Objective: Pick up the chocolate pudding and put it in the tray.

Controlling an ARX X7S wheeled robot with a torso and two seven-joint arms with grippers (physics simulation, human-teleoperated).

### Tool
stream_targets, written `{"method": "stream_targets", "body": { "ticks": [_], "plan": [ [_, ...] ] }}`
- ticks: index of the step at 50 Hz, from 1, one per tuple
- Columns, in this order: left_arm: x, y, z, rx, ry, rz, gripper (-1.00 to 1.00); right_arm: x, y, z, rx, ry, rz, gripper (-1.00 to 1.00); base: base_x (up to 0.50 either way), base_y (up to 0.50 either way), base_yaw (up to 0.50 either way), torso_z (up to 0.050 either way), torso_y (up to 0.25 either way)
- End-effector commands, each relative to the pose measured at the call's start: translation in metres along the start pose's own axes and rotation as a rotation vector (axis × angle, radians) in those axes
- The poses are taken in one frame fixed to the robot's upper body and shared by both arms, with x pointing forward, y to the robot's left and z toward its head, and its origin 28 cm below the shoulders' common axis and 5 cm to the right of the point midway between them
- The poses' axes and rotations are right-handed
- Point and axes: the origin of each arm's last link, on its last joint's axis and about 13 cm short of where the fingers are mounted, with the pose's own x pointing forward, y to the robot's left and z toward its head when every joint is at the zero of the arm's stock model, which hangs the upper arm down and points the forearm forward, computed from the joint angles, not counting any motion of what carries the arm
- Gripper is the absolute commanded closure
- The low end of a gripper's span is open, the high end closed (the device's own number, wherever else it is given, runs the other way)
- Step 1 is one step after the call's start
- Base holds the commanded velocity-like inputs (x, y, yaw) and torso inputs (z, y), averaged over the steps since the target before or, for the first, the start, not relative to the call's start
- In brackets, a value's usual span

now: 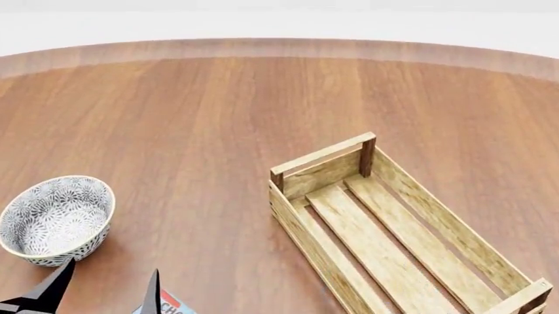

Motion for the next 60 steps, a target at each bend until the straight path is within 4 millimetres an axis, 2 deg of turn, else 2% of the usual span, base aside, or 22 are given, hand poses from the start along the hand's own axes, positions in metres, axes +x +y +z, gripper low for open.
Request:
{"method": "stream_targets", "body": {
  "ticks": [1, 22, 37, 45, 46, 60],
  "plan": [
    [0.0, 0.001, 0.001, 0.002, -0.003, 0.002, -1.0, -0.024, 0.003, -0.002, 0.002, 0.022, 0.082, -1.0, 0.0, 0.0, 0.0, 0.0, 0.0],
    [0.002, 0.0, 0.002, -0.001, -0.004, 0.001, -1.0, -0.044, 0.004, -0.022, 0.003, 0.128, 0.168, -1.0, 0.0, 0.0, 0.0, 0.0, 0.0],
    [0.002, -0.001, 0.001, 0.001, -0.004, -0.001, -1.0, -0.037, 0.003, -0.043, 0.014, 0.184, 0.187, -1.0, 0.0, 0.0, 0.0, 0.0, 0.0],
    [0.002, -0.001, 0.002, -0.003, -0.007, -0.001, -1.0, -0.029, 0.011, -0.056, 0.023, 0.215, 0.225, -1.0, 0.0, 0.0, 0.0, 0.0, 0.0],
    [0.003, -0.002, 0.008, 0.006, -0.013, -0.005, -1.0, -0.013, 0.014, -0.071, 0.009, 0.261, 0.258, -1.0, 0.0, 0.0, 0.0, 0.0, 0.0],
    [0.003, -0.002, 0.007, 0.001, -0.015, -0.004, -1.0, -0.006, 0.013, -0.076, 0.007, 0.273, 0.264, -1.0, 0.0, 0.0, 0.0, 0.0, 0.0]
  ]
}}
